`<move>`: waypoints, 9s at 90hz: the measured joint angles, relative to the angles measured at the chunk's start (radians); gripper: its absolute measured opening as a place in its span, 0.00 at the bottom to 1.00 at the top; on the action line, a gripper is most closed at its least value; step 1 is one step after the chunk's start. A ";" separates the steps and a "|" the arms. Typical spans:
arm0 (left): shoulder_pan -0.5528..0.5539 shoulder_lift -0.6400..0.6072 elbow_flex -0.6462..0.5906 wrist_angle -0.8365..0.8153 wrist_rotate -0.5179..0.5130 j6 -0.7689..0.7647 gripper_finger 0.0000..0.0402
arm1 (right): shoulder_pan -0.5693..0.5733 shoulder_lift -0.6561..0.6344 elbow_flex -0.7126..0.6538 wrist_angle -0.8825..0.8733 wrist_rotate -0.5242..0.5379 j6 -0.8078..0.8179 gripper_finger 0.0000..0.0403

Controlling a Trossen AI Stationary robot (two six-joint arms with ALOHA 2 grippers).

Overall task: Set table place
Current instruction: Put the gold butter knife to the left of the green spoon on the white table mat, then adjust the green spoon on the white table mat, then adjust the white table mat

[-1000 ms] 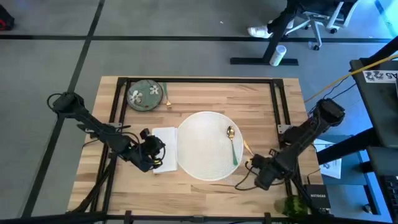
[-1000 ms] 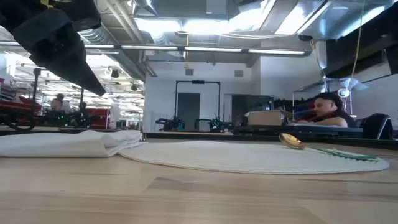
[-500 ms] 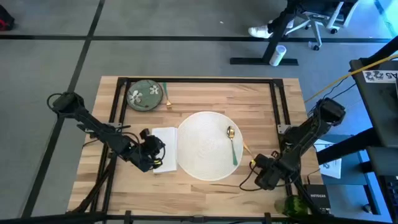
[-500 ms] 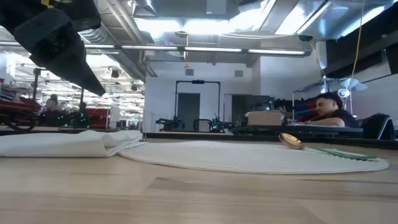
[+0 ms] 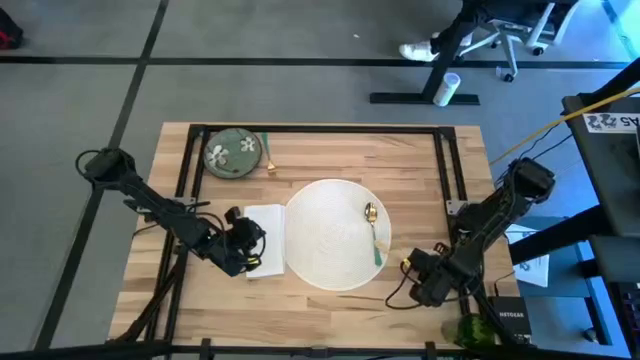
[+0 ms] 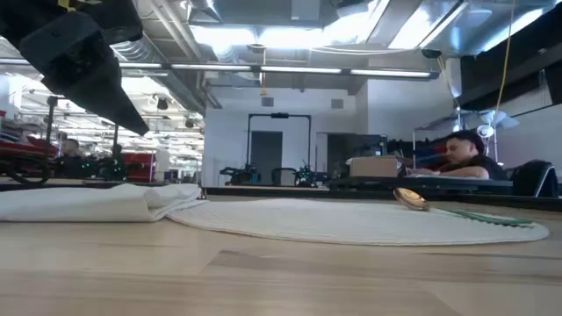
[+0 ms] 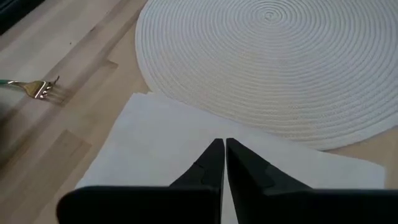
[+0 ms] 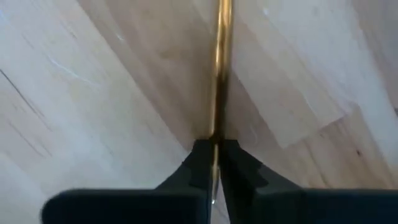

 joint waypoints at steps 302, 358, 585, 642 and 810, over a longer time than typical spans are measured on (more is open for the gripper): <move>0.000 0.000 0.000 0.000 0.000 -0.054 0.00 | -0.485 0.258 0.239 0.232 0.339 -0.089 0.00; 0.003 0.000 0.000 -0.005 -0.001 -0.003 0.00 | -0.687 0.258 0.240 0.239 0.254 -0.010 0.00; -0.012 0.000 -0.001 -0.044 0.012 0.114 0.00 | -0.583 0.133 0.502 -0.127 0.322 -0.369 0.02; -0.006 0.000 -0.001 -0.048 0.012 0.137 0.00 | -0.631 0.132 0.356 -0.402 0.136 -0.763 0.00; 0.052 0.000 -0.001 -0.048 0.011 -0.014 0.00 | -0.519 0.136 0.139 0.230 -0.120 -0.785 0.00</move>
